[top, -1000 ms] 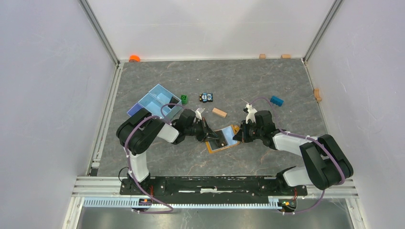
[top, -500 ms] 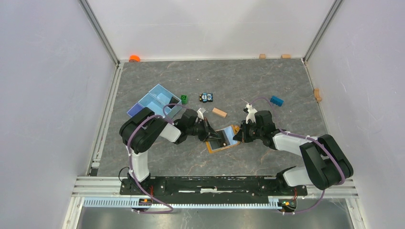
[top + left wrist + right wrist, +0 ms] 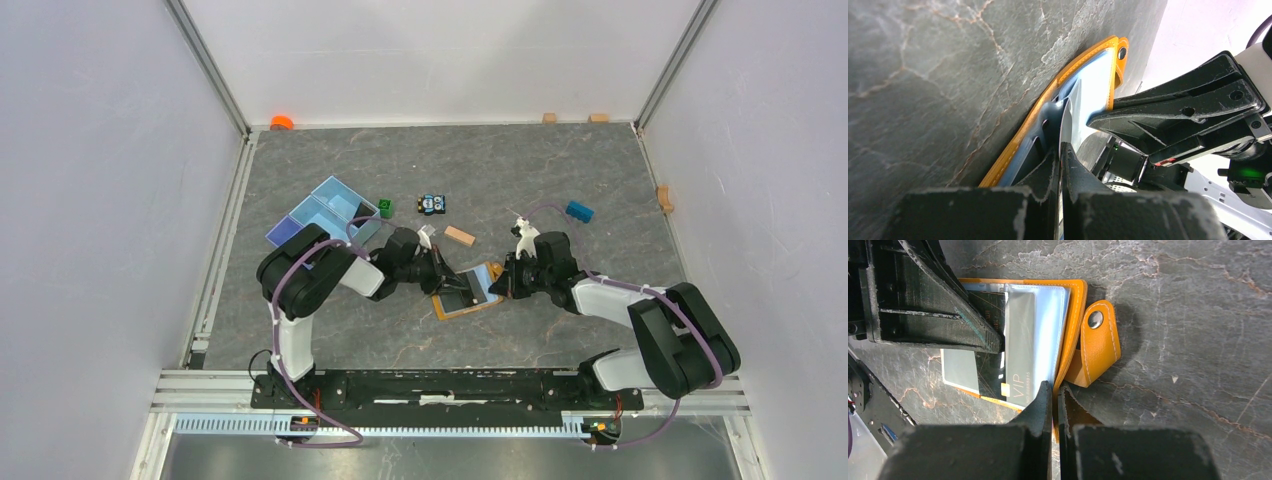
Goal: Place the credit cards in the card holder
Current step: Insert the credit card into the card holder.
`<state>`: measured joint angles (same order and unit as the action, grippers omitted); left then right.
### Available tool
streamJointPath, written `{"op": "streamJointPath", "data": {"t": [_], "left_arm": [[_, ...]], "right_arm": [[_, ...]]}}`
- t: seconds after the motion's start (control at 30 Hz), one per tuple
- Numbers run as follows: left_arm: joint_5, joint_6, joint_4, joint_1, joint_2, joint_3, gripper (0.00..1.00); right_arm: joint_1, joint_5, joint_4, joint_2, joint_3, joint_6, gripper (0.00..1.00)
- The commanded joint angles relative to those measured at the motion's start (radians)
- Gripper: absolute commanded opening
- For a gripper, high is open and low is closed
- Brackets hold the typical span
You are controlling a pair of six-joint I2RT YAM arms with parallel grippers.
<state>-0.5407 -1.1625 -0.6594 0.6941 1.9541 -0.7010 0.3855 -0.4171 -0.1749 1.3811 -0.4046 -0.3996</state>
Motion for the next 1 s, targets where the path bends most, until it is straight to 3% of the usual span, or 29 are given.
{"op": "streamJointPath", "data": {"t": [0.0, 0.2, 0.47, 0.63, 0.97], "left_arm": [[0.107, 0.012, 0.139, 0.027, 0.057, -0.022, 0.02], [0.139, 0.085, 0.255, 0.03, 0.02, -0.057, 0.03], [0.27, 0.259, 0.559, 0.03, -0.144, -0.103, 0.32], [0.326, 0.312, 0.687, 0.03, -0.218, -0.104, 0.38], [0.231, 0.246, 0.532, 0.039, -0.192, -0.076, 0.35]], "right_arm": [[0.0, 0.116, 0.098, 0.009, 0.039, 0.051, 0.0], [0.0, 0.139, 0.108, -0.006, 0.042, 0.05, 0.0], [0.0, 0.16, 0.122, -0.042, 0.05, 0.054, 0.0], [-0.001, 0.161, 0.122, -0.048, 0.057, 0.053, 0.0], [0.0, 0.148, 0.122, -0.056, 0.059, 0.049, 0.0]]}}
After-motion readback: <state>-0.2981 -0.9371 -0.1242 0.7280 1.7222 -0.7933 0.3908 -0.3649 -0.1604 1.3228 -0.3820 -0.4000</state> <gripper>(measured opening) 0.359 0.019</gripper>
